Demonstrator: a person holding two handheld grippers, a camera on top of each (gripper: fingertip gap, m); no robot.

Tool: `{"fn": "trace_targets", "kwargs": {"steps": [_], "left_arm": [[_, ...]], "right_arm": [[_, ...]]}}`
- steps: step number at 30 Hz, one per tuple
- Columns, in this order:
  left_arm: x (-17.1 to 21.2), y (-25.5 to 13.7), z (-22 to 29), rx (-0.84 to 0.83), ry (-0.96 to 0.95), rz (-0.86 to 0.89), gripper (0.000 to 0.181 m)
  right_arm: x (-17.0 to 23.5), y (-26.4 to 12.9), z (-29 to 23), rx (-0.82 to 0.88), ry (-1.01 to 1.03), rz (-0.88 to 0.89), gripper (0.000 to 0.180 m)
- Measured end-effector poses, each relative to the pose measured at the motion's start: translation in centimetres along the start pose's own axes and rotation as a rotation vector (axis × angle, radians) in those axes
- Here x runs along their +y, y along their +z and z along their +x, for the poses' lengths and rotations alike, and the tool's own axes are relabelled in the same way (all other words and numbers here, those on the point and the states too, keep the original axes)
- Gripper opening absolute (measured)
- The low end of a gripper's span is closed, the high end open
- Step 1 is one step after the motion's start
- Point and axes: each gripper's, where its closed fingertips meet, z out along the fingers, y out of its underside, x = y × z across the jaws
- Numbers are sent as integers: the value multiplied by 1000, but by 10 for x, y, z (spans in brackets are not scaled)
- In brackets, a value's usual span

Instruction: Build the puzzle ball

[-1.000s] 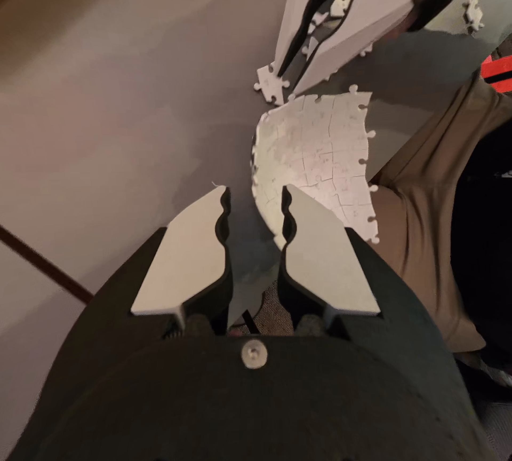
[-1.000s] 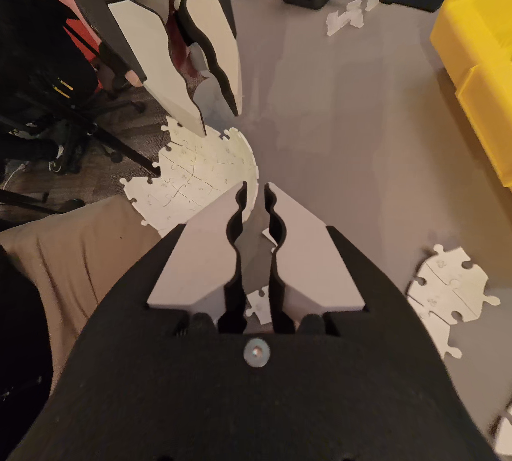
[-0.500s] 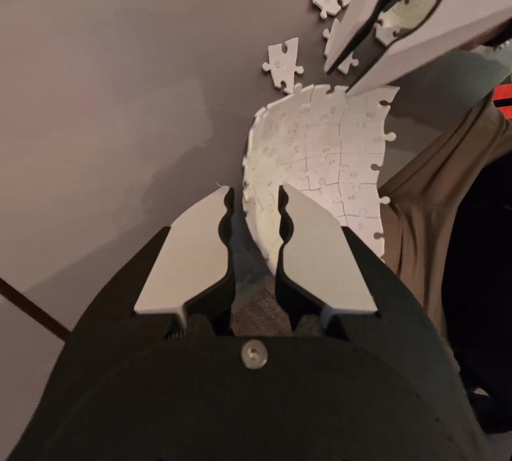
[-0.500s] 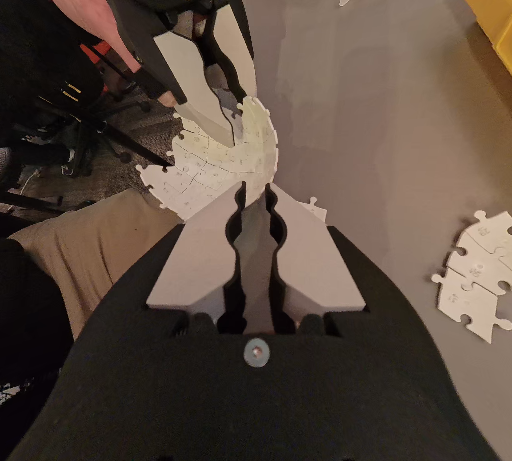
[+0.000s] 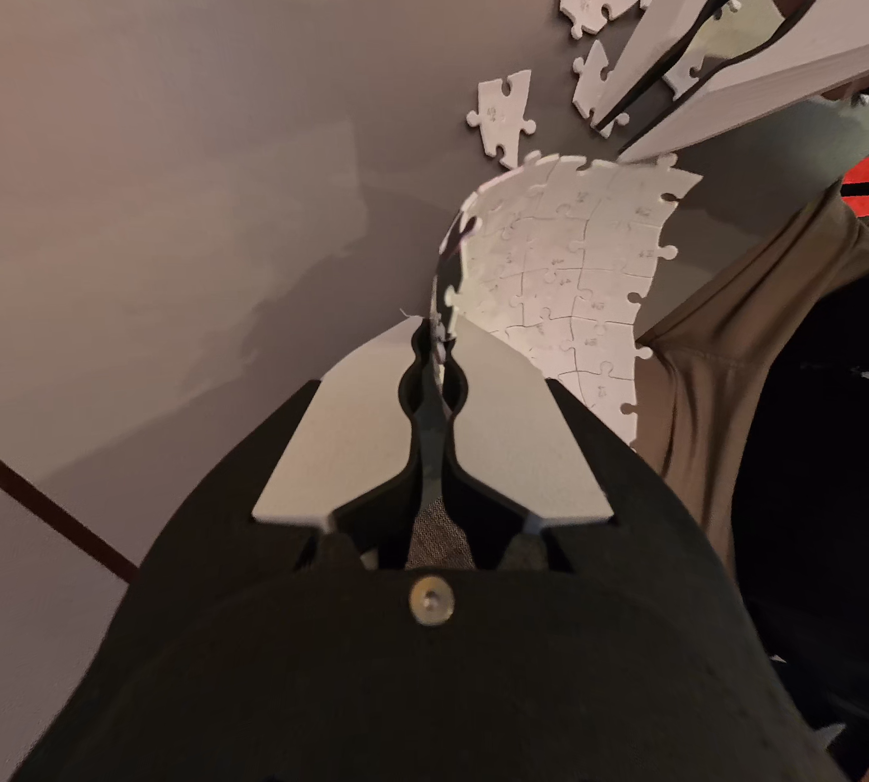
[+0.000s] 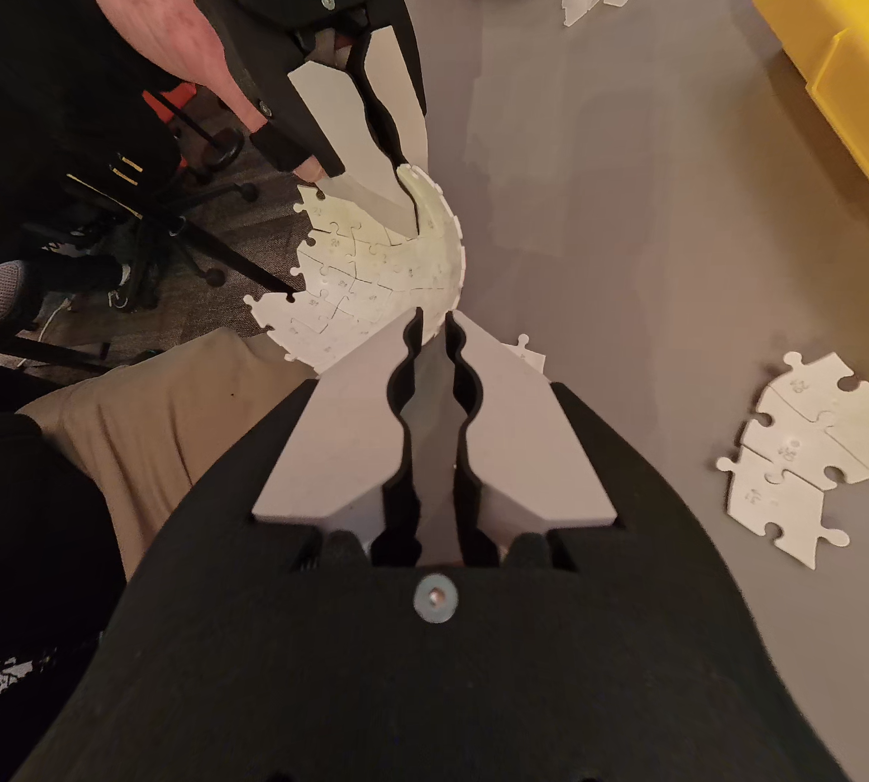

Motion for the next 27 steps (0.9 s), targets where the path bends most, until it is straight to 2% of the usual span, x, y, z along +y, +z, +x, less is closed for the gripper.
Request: {"fn": "trace_targets", "kwargs": {"steps": [10,23,27], "left_arm": [[-3,-10,-14,-41,-59,92,3],[-1,-35,-50,-201,-262,438,3],[4,-37,-48,-204,-302,493,13]], "right_arm": [[0,-10,7,28,26,26,14],[8,-8,-4,44,54,24,25],[15,1,-11,41,63,5,26]]}}
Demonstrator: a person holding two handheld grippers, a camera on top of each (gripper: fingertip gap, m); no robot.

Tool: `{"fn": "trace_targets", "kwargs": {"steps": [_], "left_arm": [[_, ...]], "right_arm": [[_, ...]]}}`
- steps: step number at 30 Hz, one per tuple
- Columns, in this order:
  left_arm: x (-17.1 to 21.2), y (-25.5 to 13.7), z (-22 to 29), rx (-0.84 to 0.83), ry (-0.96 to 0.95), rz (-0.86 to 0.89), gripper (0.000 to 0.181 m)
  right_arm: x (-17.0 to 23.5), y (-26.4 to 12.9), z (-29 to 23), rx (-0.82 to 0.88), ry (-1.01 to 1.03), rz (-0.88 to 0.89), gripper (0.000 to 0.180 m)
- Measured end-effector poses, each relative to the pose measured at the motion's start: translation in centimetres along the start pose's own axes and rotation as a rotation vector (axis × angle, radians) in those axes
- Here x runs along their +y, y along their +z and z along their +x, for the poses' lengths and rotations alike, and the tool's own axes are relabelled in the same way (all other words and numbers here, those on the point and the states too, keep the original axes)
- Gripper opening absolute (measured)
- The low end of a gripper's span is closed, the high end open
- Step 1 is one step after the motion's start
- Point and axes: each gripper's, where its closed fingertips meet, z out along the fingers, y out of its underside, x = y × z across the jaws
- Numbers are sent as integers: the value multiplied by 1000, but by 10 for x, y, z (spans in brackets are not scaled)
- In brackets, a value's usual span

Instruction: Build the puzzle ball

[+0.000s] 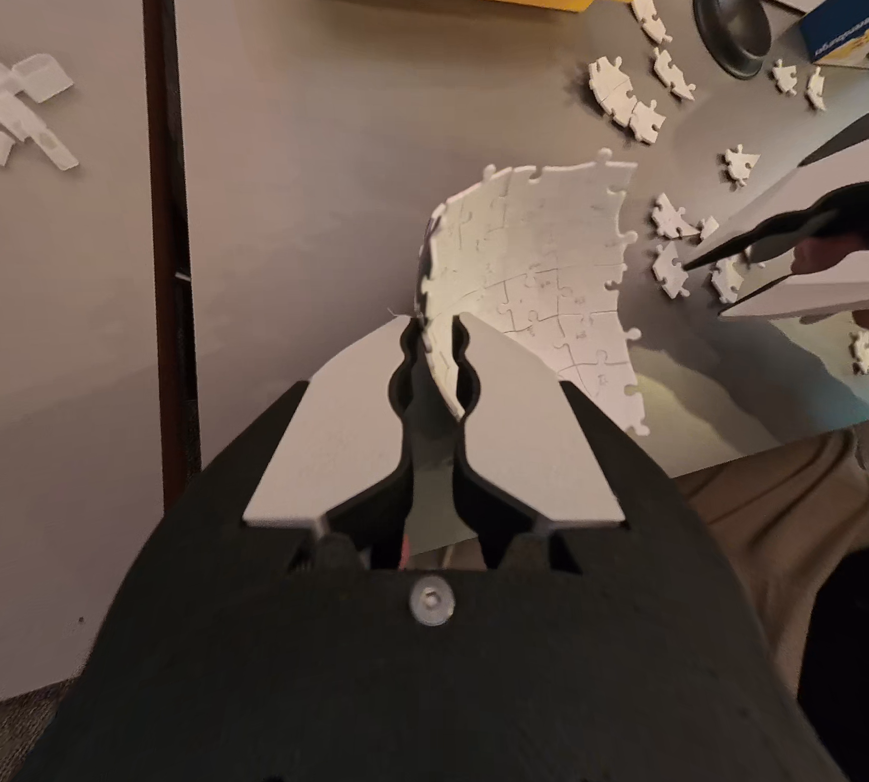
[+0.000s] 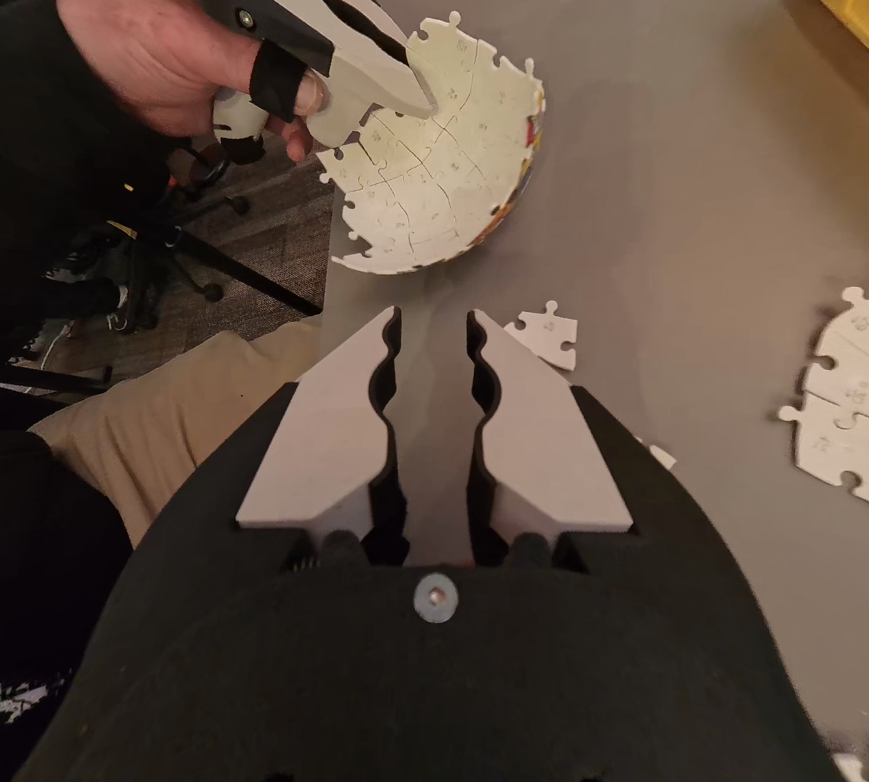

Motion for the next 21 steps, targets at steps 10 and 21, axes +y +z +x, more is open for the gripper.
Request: {"fn": "trace_targets", "kwargs": {"steps": [10,21], "left_arm": [[8,-16,8,29,-65,86,23],[13,-38,14,63,-13,165,34]], "right_arm": [[-3,10,-10,5,-3,7,28],[-4,0,-10,112,-139,8,35]]}}
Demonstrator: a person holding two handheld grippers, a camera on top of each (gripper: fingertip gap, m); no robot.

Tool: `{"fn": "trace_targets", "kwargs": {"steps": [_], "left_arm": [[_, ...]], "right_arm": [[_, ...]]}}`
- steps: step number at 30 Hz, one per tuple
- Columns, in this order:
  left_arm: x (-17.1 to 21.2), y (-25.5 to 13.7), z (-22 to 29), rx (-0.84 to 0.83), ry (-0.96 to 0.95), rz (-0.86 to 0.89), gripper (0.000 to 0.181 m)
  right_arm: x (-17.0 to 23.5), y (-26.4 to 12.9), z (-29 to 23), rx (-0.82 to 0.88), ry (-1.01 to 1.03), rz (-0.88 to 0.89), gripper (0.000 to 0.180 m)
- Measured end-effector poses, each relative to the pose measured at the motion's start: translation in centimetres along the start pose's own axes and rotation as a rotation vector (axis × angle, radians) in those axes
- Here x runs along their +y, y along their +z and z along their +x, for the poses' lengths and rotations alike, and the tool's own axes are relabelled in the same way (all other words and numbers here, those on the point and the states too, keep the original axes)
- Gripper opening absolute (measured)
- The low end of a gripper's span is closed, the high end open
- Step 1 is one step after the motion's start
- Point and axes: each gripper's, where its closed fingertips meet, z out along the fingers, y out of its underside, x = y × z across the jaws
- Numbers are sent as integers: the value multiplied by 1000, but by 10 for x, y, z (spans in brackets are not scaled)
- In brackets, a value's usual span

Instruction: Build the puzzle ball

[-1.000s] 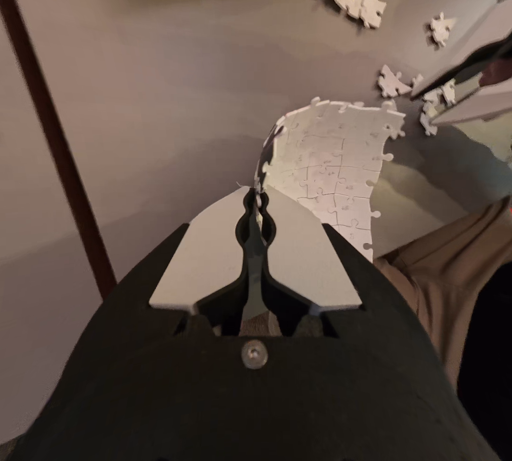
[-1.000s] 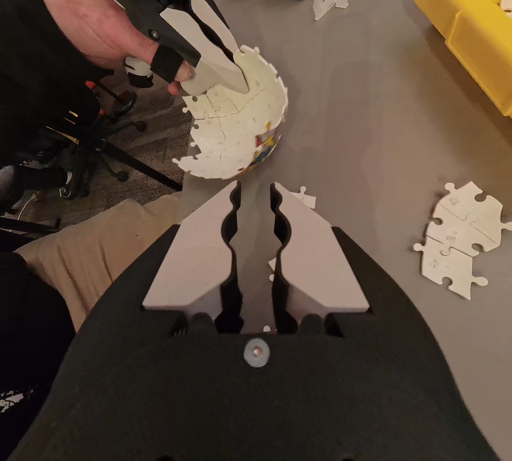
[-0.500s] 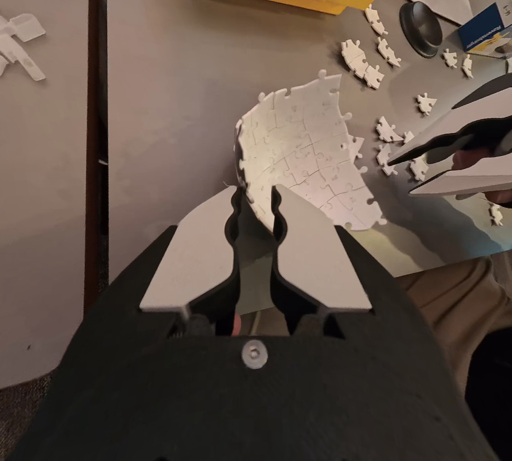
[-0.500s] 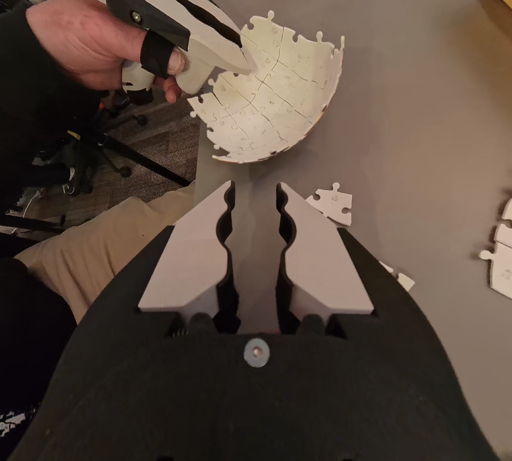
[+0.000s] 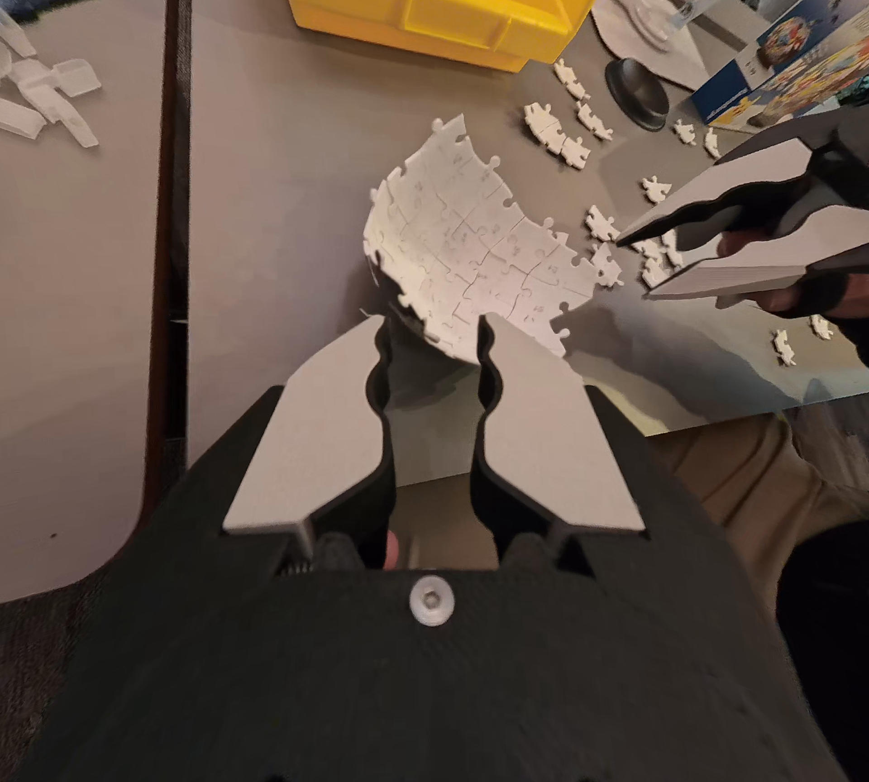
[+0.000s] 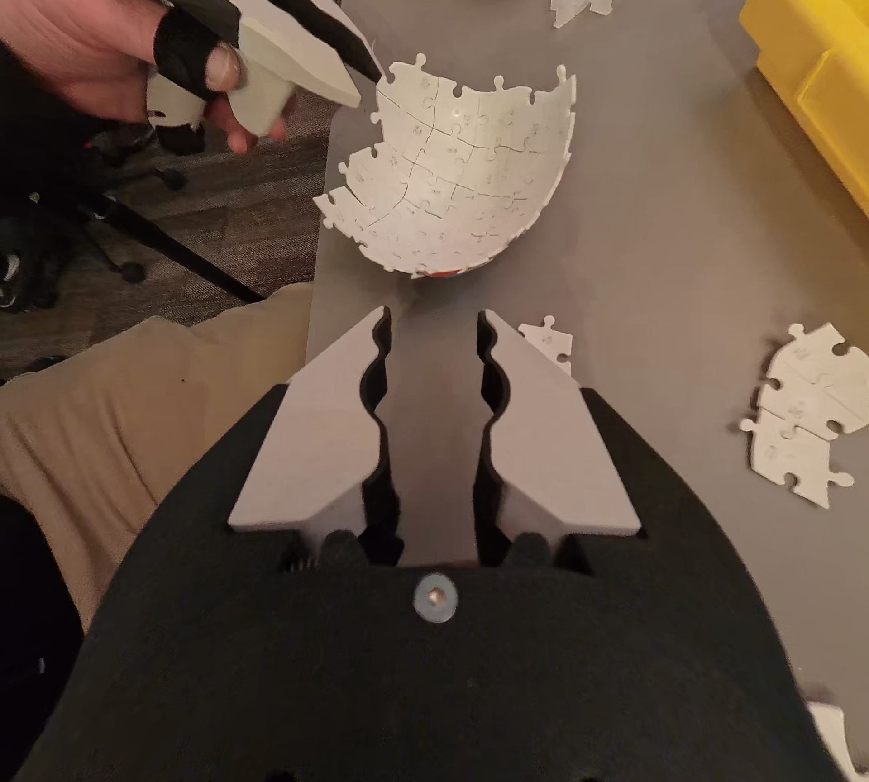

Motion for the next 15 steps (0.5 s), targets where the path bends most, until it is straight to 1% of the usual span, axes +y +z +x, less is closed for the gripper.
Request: {"fn": "trace_targets", "kwargs": {"steps": [3,6,8,13,15], "left_arm": [[-7,-11,-6,-31,39,-2,41],[-27,-18,-12,-79,113,12,45],[-40,-16,-10,-89,208,-40,49],[-73,13,1,-58,542,-202,54],[-76,30,4,-4,630,-301,55]], "right_arm": [[2,-5,-1,0,18,4,37],[5,-9,-2,-10,49,8,37],[9,-10,-4,-13,62,7,37],[18,-7,-3,-20,77,-14,37],[19,-9,2,-20,93,-12,37]]}}
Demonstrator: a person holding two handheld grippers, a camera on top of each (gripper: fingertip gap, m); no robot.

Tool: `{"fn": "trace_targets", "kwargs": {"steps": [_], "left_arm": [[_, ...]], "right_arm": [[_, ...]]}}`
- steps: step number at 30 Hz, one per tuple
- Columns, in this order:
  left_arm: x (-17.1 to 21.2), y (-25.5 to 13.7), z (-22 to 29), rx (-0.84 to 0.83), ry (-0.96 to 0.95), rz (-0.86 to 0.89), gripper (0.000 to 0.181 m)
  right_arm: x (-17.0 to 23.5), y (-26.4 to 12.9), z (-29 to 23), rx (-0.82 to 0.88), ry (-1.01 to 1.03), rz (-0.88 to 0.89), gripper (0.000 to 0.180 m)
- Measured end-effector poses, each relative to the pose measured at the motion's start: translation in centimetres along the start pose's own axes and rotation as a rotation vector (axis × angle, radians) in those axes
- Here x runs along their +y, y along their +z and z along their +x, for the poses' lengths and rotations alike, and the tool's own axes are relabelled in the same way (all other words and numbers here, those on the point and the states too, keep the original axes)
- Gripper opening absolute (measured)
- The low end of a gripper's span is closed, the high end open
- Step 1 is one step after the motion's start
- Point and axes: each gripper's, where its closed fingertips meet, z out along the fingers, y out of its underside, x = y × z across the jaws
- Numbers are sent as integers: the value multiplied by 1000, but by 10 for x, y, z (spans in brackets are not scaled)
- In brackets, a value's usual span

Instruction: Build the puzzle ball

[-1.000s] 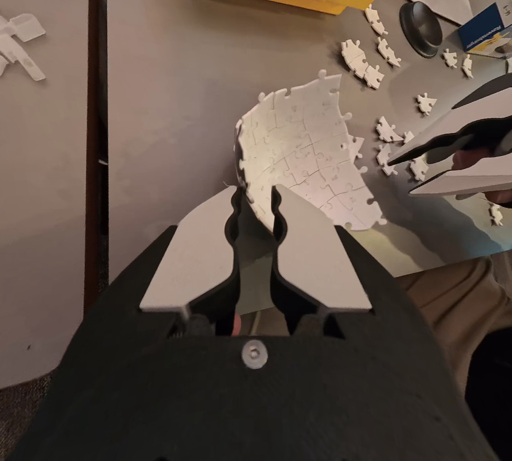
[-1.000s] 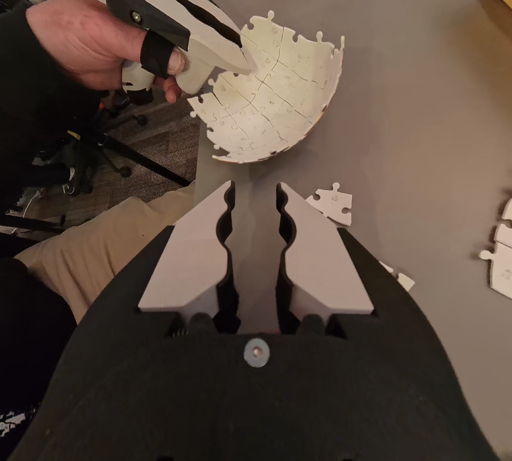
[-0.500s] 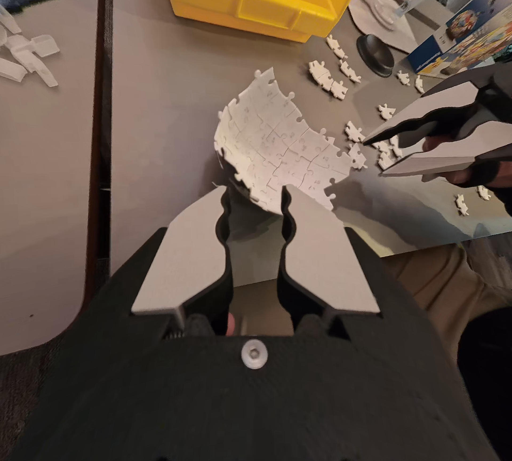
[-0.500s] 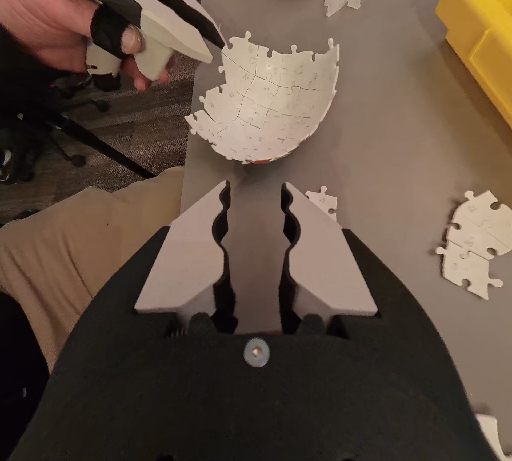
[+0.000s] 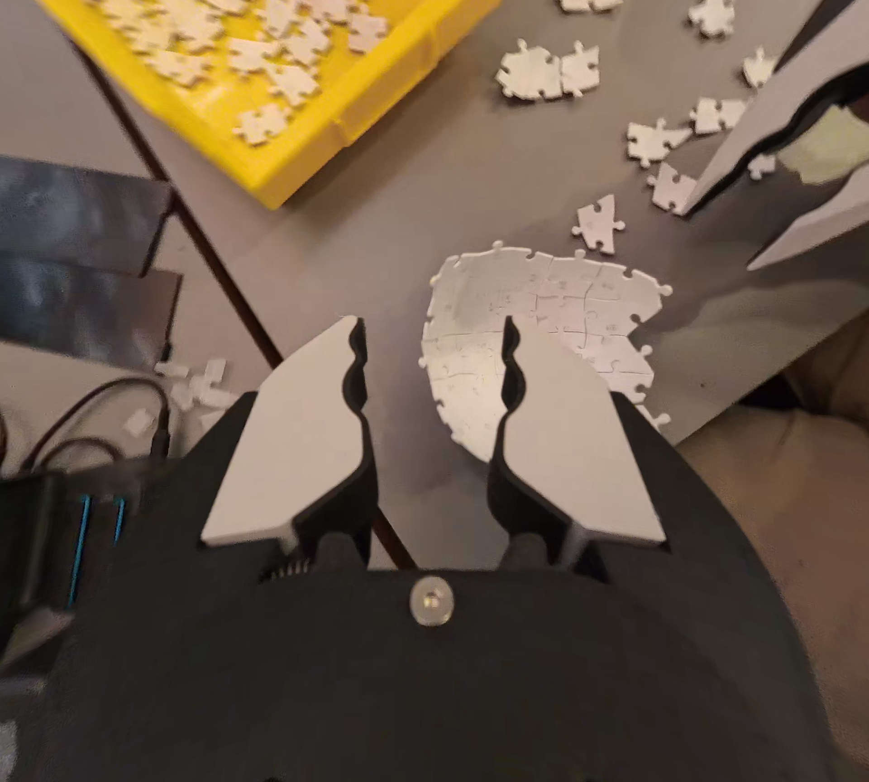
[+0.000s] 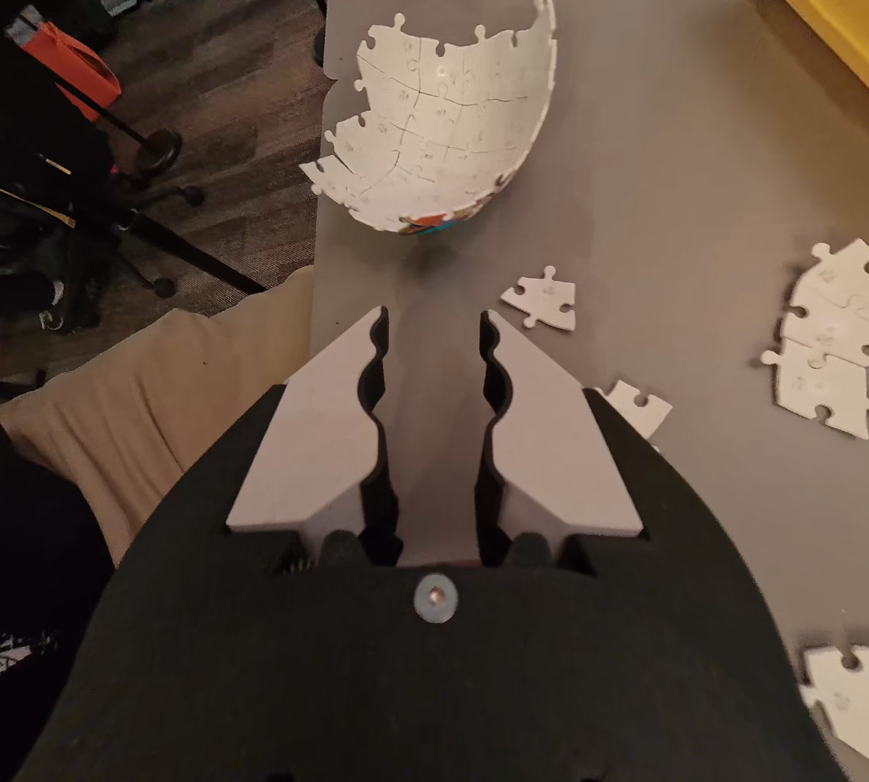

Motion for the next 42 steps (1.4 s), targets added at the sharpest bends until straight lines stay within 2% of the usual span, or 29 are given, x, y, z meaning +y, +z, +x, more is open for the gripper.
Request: {"fn": "trace_targets", "kwargs": {"steps": [6,10,12,14,20,26,33,37,42], "left_arm": [[-4,37,1,117,177,-178,58],[5,54,4,182,218,-228,52],[7,60,10,223,226,-231,43],[11,64,13,245,254,-247,41],[19,69,14,265,256,-264,14],[28,64,2,201,99,-225,9],[48,43,-15,41,-222,-132,7],[62,33,-14,-46,-348,-71,15],[77,26,4,-67,-447,-31,24]], "right_arm": [[2,-16,27,38,39,16,36],[6,-25,43,58,67,19,36],[7,-29,50,69,72,18,36],[9,-31,57,78,81,16,36],[14,-33,66,74,111,17,36],[15,-34,70,73,122,17,35],[14,-36,71,68,128,25,35],[13,-37,70,66,126,29,35],[11,-37,68,63,121,31,35]]}}
